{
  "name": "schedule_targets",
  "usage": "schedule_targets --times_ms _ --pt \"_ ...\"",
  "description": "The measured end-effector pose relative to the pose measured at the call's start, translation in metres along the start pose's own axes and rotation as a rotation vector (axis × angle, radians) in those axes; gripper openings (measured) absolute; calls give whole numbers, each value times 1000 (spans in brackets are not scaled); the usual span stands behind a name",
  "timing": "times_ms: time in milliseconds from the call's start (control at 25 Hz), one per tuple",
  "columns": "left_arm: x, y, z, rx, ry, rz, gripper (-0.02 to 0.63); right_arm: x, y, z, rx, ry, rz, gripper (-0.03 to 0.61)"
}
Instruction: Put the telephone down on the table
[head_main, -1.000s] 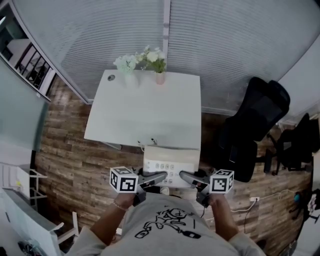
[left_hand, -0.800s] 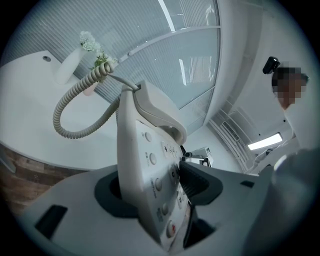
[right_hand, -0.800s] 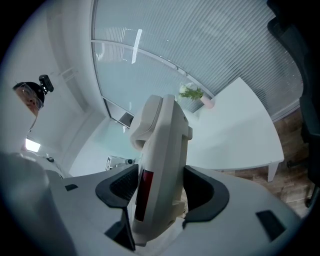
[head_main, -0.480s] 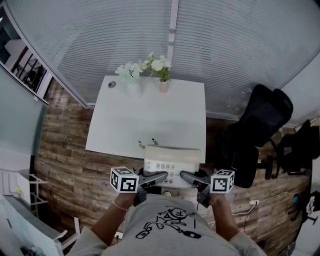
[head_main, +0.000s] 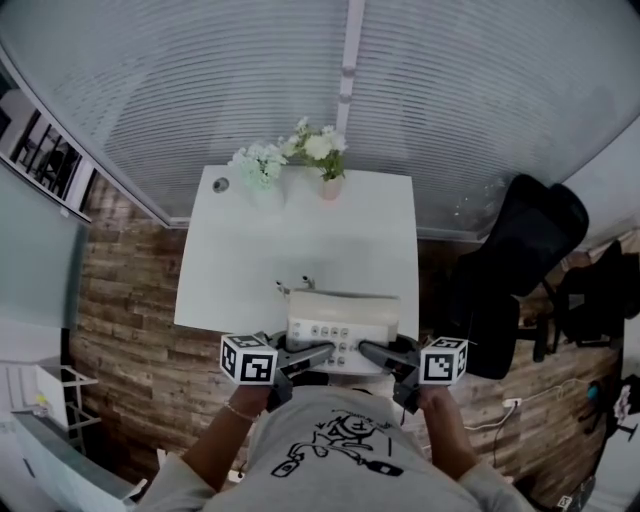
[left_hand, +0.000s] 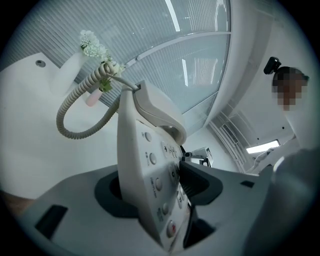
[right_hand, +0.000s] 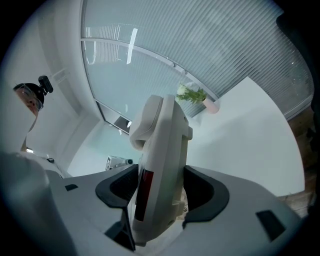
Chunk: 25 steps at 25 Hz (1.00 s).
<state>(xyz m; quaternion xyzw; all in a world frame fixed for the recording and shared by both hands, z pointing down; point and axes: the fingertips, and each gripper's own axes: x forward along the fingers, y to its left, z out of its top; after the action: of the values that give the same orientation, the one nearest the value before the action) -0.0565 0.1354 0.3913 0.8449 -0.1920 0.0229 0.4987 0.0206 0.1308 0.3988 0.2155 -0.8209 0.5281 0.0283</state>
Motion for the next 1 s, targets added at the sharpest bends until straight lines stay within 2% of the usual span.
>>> schedule_targets --times_ms 440,1000 --pt "-10 28 31 -15 27 -27 245 32 -6 23 15 -12 -42 296" --pt "-17 40 29 -43 40 -30 245 45 -11 16 50 1 -46 296"
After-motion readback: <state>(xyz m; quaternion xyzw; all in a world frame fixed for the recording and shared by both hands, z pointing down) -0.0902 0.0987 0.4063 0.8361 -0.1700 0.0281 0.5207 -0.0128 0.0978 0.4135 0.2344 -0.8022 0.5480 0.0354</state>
